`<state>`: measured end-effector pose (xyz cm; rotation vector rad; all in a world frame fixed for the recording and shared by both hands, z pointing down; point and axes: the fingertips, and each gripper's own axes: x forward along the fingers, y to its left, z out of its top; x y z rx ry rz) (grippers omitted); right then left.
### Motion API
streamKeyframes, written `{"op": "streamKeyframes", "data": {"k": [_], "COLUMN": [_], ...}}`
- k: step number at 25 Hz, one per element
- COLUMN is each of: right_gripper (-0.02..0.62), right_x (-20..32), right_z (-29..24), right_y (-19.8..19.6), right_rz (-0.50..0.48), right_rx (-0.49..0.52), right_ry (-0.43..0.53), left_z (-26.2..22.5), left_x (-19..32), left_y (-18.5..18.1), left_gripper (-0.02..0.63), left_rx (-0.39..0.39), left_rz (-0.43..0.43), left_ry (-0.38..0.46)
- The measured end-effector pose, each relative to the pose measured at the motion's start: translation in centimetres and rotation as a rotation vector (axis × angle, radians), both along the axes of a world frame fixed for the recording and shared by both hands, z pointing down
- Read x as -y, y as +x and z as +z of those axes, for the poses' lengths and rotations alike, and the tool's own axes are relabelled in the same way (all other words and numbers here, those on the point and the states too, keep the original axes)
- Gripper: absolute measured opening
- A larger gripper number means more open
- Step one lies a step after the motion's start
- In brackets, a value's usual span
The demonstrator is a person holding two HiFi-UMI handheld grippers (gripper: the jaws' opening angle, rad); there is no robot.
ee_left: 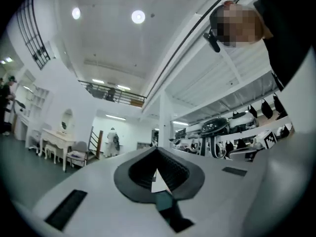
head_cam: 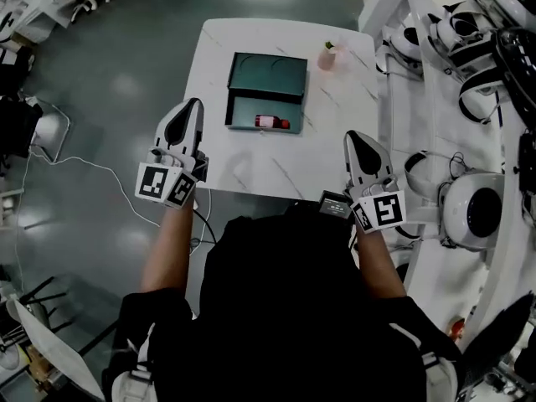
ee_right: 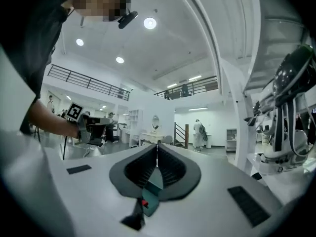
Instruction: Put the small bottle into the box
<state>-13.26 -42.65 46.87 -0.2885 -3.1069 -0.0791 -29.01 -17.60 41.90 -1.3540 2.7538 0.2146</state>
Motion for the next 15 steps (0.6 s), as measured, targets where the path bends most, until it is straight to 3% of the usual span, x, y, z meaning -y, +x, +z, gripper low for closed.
{"op": "streamKeyframes", "data": {"k": [5, 10, 15], "right_gripper": [0.034, 0.034, 0.034], "right_x": [-6.7, -13.5, -17.6], "right_z": [-0.9, -1.2, 0.6], "right_y": [0.0, 2.4, 6.3], "right_rz": [-0.02, -0.02, -0.009], "right_rx": [0.036, 0.035, -0.028], "right_ry": [0.028, 0.088, 0.07], "left_z": [0.2, 2.8, 6.8], "left_x": [-8.5, -15.0, -19.1], "left_y": [3.4, 7.6, 11.4], "left_gripper": [0.015, 0.017, 0.017], "left_rx": [0.019, 0.02, -0.054], "left_rz": [-0.114, -0.144, -0.113], "left_ry": [0.051, -0.042, -0.078]}}
